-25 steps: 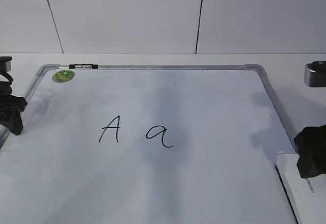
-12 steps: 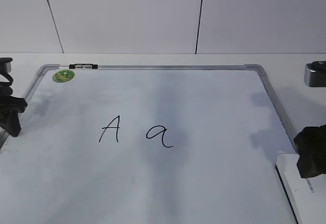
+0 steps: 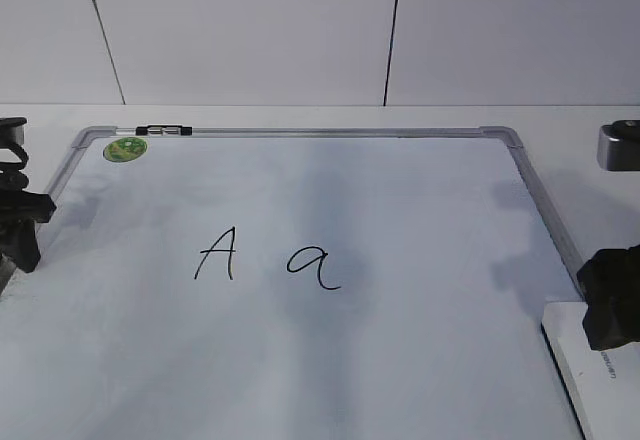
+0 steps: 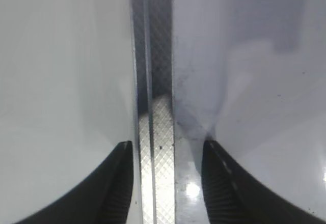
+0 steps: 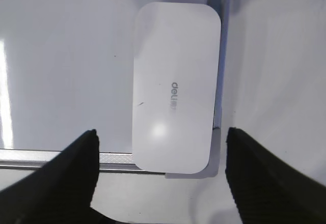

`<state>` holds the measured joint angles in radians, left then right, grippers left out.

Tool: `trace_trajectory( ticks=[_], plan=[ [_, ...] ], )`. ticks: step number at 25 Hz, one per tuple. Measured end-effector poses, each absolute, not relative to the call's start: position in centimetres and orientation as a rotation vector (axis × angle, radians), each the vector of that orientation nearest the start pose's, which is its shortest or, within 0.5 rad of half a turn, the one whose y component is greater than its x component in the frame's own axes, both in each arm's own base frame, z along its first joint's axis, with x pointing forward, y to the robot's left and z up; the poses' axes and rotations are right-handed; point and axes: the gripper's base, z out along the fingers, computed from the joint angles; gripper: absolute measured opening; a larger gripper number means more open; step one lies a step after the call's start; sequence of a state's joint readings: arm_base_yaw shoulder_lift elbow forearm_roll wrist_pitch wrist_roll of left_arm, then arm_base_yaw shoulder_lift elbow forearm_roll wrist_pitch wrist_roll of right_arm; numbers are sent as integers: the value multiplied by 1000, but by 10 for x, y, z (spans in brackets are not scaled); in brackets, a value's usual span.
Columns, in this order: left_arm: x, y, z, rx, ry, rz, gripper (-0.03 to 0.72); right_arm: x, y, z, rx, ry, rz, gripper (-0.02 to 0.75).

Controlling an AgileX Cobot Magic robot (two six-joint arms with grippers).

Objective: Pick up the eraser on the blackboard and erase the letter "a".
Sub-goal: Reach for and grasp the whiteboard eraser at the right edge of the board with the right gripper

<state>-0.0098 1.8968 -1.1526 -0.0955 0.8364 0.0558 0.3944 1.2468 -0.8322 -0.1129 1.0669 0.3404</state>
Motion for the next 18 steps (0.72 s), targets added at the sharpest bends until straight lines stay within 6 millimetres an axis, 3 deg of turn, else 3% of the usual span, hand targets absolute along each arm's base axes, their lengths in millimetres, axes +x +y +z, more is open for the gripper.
trace_trajectory(
  ticks=[9,18],
  plan=[
    [346,-9,152,1,3065,-110,186,195,71,254,-147,2936,-49,592],
    [345,-9,152,8,3070,-103,155,194,71,254,-146,2942,-53,592]
  ],
)
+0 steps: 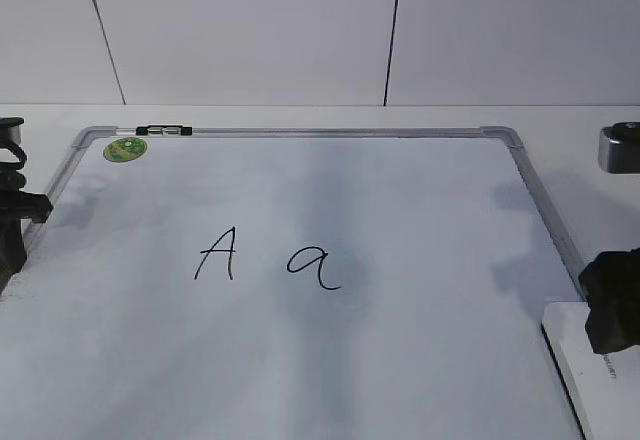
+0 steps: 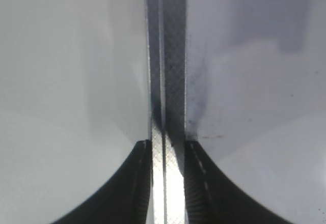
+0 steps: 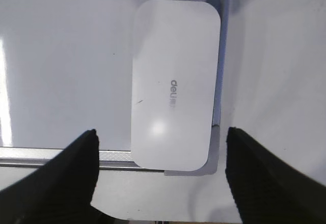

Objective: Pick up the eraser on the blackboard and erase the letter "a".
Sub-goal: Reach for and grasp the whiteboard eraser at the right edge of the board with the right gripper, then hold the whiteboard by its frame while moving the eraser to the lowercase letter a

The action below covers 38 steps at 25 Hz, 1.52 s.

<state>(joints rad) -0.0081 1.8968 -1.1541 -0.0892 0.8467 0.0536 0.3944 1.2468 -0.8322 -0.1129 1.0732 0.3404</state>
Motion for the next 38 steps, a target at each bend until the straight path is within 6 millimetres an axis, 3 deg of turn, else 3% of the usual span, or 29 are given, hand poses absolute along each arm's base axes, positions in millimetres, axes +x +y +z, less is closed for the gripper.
trace_trajectory(
  ticks=[11,16,26,38],
  plan=[
    [345,-9,152,8,3070,-103,153,194,70,254,-153,2948,-79,592],
    [345,-9,152,8,3071,-103,153,196,70,254,-109,2931,-67,648],
    [345,-9,152,7,3071,-103,153,210,75,228,-63,3027,-141,665],
    [346,-9,152,4,3070,-103,152,219,77,217,-78,3027,-176,665]
  ],
)
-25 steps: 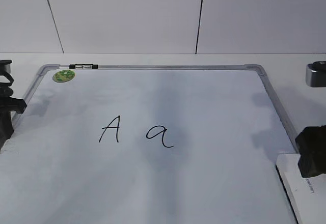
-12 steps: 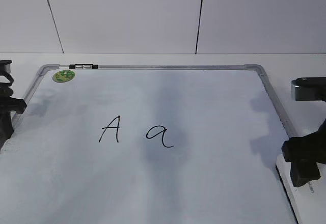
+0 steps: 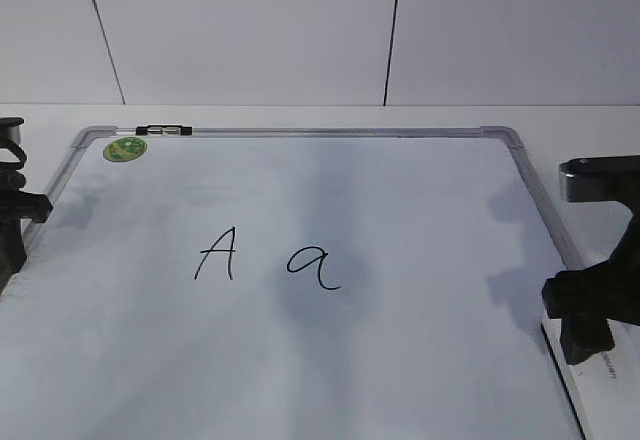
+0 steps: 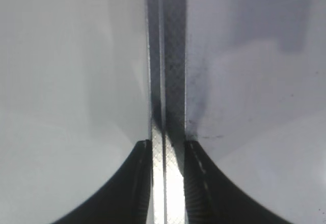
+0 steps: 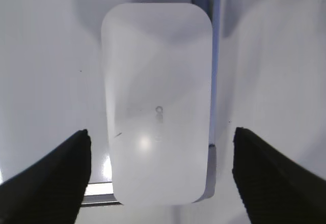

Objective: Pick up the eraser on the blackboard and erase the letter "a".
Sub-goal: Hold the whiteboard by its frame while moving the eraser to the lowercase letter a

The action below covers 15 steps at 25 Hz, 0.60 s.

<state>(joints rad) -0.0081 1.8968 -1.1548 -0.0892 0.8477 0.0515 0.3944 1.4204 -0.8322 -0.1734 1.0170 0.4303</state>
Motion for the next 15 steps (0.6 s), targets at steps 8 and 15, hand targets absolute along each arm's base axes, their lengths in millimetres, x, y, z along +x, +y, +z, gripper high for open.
trace_trajectory(
  ticks=[8,15],
  plan=[
    [346,-9,152,5,3070,-103,151,212,75,198,-69,3020,-151,665],
    [346,-9,152,7,3070,-101,151,215,76,193,-63,3010,-139,665]
  ],
)
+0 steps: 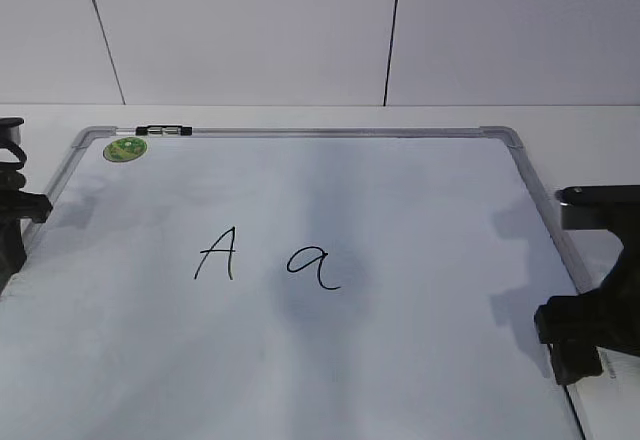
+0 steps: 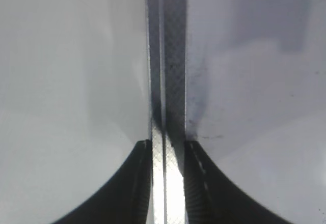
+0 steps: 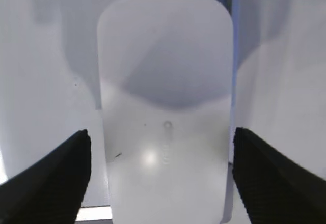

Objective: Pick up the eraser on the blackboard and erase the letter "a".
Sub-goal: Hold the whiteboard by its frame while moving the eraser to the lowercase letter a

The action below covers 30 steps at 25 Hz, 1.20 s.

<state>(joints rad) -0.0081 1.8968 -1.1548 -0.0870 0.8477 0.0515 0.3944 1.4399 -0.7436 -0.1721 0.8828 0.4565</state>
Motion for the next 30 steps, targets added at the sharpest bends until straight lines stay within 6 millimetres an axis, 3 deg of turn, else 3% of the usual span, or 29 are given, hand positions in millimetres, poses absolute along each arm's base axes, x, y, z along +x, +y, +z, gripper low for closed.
trace_trajectory(
  ticks=[21,30],
  plan=[
    [346,-8,153,11,3070,-96,151,223,79,170,-67,3066,-190,629],
    [346,-8,153,12,3070,-94,151,223,79,170,-71,3063,-198,551]
  ],
)
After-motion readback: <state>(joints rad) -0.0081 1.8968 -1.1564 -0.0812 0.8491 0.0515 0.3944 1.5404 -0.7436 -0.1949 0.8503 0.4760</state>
